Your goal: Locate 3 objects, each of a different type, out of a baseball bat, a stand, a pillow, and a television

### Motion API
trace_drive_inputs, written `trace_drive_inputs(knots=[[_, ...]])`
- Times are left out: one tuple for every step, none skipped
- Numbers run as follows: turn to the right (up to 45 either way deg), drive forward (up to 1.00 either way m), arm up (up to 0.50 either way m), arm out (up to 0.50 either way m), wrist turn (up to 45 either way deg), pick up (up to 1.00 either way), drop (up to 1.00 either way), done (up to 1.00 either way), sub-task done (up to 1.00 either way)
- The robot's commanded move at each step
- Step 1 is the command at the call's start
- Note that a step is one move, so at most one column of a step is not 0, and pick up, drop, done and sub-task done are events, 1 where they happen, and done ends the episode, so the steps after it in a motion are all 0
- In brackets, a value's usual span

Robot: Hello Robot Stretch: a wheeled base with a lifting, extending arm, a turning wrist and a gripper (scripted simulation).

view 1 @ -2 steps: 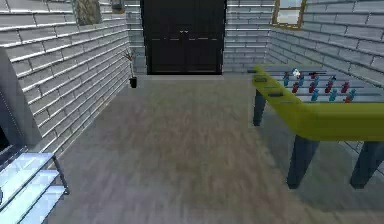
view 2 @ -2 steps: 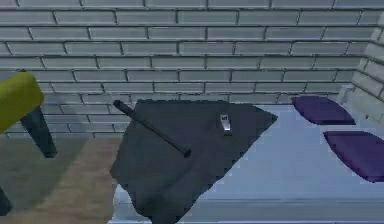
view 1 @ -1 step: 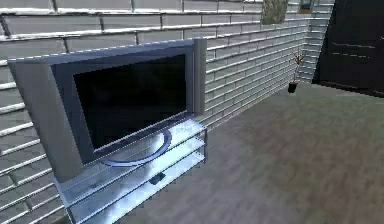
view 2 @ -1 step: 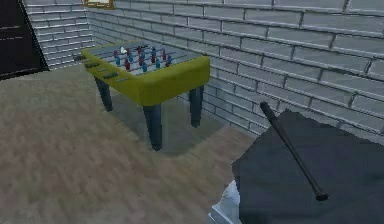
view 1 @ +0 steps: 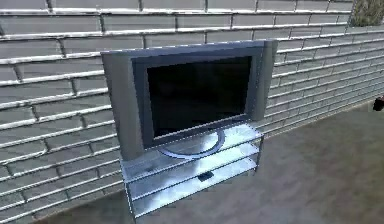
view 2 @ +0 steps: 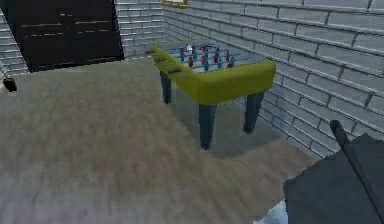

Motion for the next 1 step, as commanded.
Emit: trace_drive_inputs(knots=[[0.0, 0.3, 0.0, 0.0, 0.0, 0.0, 0.0, 0.0, 0.0]])
